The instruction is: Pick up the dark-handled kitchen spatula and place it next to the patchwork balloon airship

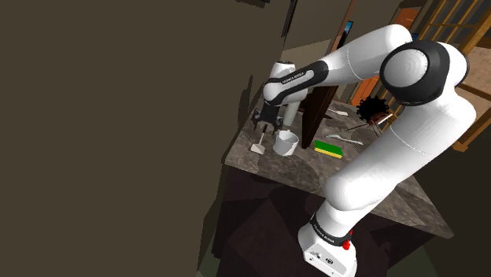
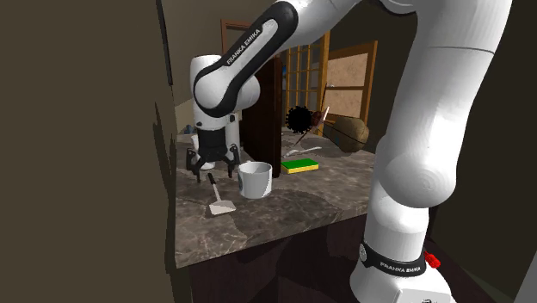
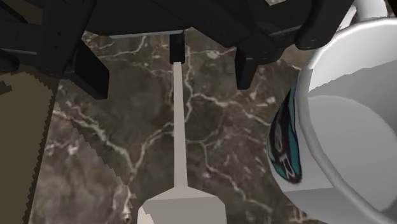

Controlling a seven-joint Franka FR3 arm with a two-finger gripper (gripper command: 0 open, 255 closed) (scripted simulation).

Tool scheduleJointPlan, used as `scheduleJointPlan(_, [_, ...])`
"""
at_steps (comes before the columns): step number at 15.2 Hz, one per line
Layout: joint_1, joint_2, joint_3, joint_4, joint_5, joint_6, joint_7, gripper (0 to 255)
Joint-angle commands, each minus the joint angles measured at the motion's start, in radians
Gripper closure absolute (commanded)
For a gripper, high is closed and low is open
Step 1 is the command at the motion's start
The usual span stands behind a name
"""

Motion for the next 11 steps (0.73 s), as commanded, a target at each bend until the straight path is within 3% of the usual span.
scheduleJointPlan(1, [-0.002, 0.022, -0.001, -0.008, -0.003, 0.031, 0.004, 0])
scheduleJointPlan(11, [-0.003, 0.048, -0.001, -0.019, -0.007, 0.067, 0.007, 0])
